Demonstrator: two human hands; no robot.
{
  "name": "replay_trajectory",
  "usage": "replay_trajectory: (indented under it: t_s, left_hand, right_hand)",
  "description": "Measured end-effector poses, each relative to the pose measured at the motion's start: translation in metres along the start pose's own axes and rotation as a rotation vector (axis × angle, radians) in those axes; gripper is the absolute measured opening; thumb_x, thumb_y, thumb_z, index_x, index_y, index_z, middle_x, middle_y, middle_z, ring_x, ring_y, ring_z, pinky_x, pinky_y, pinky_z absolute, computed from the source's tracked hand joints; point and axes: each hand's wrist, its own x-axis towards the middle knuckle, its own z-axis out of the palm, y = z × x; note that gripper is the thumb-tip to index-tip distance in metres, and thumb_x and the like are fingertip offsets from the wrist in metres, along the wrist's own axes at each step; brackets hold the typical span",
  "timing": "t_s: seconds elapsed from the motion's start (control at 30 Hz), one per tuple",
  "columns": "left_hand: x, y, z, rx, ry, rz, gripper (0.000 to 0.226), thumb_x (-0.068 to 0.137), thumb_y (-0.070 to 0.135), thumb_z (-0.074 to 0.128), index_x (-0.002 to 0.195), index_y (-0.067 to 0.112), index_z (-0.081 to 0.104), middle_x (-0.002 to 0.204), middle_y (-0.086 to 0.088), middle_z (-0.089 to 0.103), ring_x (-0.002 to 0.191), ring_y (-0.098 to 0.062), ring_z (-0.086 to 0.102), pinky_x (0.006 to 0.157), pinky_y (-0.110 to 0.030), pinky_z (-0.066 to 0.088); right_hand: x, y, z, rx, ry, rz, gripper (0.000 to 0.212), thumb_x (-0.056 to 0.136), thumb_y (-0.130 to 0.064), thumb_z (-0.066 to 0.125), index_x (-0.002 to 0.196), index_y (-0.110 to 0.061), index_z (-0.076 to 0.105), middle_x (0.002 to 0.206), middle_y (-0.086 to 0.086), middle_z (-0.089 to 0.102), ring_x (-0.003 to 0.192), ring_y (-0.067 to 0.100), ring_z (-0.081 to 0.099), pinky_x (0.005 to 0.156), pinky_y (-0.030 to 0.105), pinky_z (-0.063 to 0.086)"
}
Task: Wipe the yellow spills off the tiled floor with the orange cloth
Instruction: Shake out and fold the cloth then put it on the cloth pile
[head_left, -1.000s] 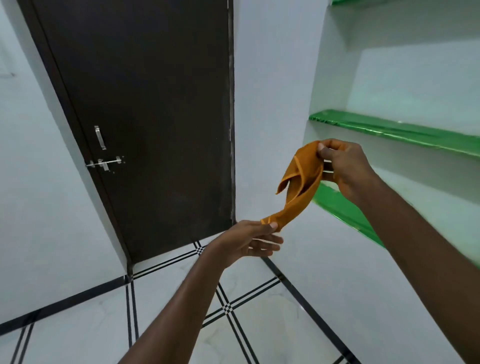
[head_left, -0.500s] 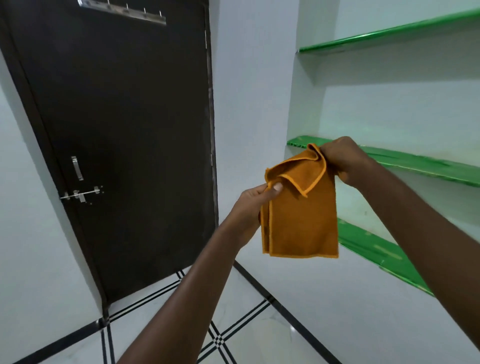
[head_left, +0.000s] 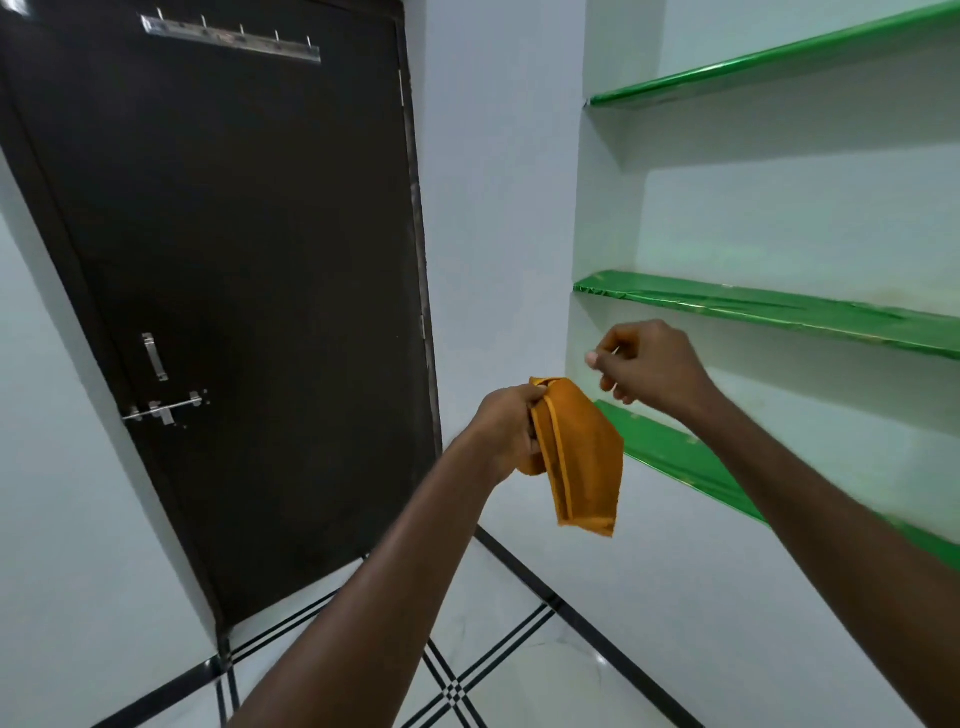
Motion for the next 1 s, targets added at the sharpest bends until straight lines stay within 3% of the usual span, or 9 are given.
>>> replay_trajectory:
  t_s: [0.07,0.27,0.37,0.47,0.57,0.7,0.77,0.9,1.0]
  left_hand:
    - [0.004,-0.002,0.005,0.013,0.024,-0.013,0.035,0.106,0.029,0.048,0.131,0.005,0.053,0.118,-0.016,0.067,0.11,-0.037,0.065,0.086,-0.048,0.051]
    - [0.012,-0.004,0.02,-0.072,-0.055,0.044,0.032,0.11,0.023,0.036,0.118,0.004,0.06,0.117,-0.019,0.071,0.108,-0.035,0.07,0.082,-0.045,0.058]
    - [0.016,-0.006,0.028,-0.065,-0.082,0.05,0.033,0.11,0.024,0.036,0.112,0.005,0.064,0.123,-0.02,0.071,0.112,-0.036,0.07,0.083,-0.045,0.059]
    - [0.021,-0.008,0.036,-0.002,-0.063,0.091,0.022,0.106,0.018,0.048,0.104,0.005,0.065,0.11,-0.018,0.073,0.099,-0.031,0.072,0.084,-0.04,0.062]
    - [0.024,-0.012,0.046,0.1,0.024,0.14,0.016,0.101,0.021,0.061,0.101,0.007,0.068,0.095,-0.008,0.076,0.084,-0.022,0.076,0.069,-0.03,0.064]
    - [0.029,-0.017,0.06,0.145,0.092,0.137,0.016,0.096,0.034,0.068,0.097,0.018,0.069,0.085,0.003,0.076,0.071,-0.012,0.075,0.053,-0.022,0.057]
    - [0.033,-0.018,0.066,0.129,0.097,0.142,0.02,0.095,0.029,0.07,0.106,0.013,0.071,0.091,-0.003,0.077,0.076,-0.016,0.076,0.059,-0.024,0.061]
    - [0.038,-0.018,0.08,0.094,0.074,0.154,0.022,0.095,0.018,0.07,0.114,0.008,0.071,0.105,-0.014,0.077,0.1,-0.028,0.076,0.089,-0.037,0.062]
    - [0.04,-0.019,0.092,0.093,0.048,0.168,0.023,0.094,0.014,0.07,0.117,0.009,0.071,0.105,-0.013,0.077,0.103,-0.029,0.075,0.092,-0.037,0.061]
  right_hand:
    - [-0.011,-0.002,0.012,-0.093,-0.139,-0.01,0.023,0.092,-0.041,0.074,0.097,-0.018,0.074,0.087,0.001,0.074,0.081,0.021,0.071,0.073,0.032,0.055]
    - [-0.008,0.012,0.023,-0.228,-0.024,-0.01,0.041,0.08,-0.061,0.077,0.095,-0.024,0.066,0.09,-0.003,0.069,0.086,0.022,0.065,0.072,0.032,0.048]
    - [0.0,0.019,0.021,-0.296,-0.009,-0.064,0.034,0.086,-0.054,0.074,0.097,-0.024,0.064,0.09,-0.001,0.07,0.084,0.024,0.066,0.071,0.031,0.046]
    - [0.009,0.027,0.012,-0.292,-0.048,-0.098,0.021,0.091,-0.04,0.073,0.102,-0.022,0.071,0.095,0.003,0.074,0.085,0.025,0.068,0.069,0.028,0.044]
    - [0.018,0.039,-0.001,-0.179,-0.105,-0.102,0.014,0.09,-0.033,0.077,0.092,-0.019,0.074,0.087,0.004,0.073,0.084,0.026,0.07,0.069,0.029,0.05]
    - [0.026,0.059,-0.018,0.025,-0.202,-0.09,0.01,0.088,-0.02,0.082,0.084,-0.012,0.076,0.078,0.007,0.076,0.074,0.025,0.076,0.078,0.042,0.066]
    - [0.028,0.069,-0.024,0.118,-0.239,-0.074,0.011,0.088,-0.017,0.081,0.085,-0.007,0.076,0.074,0.008,0.076,0.069,0.023,0.077,0.076,0.041,0.066]
    - [0.027,0.093,-0.033,0.334,-0.277,-0.014,0.013,0.091,-0.017,0.078,0.086,-0.005,0.075,0.073,0.009,0.076,0.073,0.028,0.077,0.076,0.042,0.066]
    - [0.027,0.105,-0.038,0.411,-0.269,0.031,0.02,0.092,-0.027,0.077,0.09,-0.007,0.077,0.078,0.012,0.078,0.077,0.032,0.077,0.077,0.042,0.065]
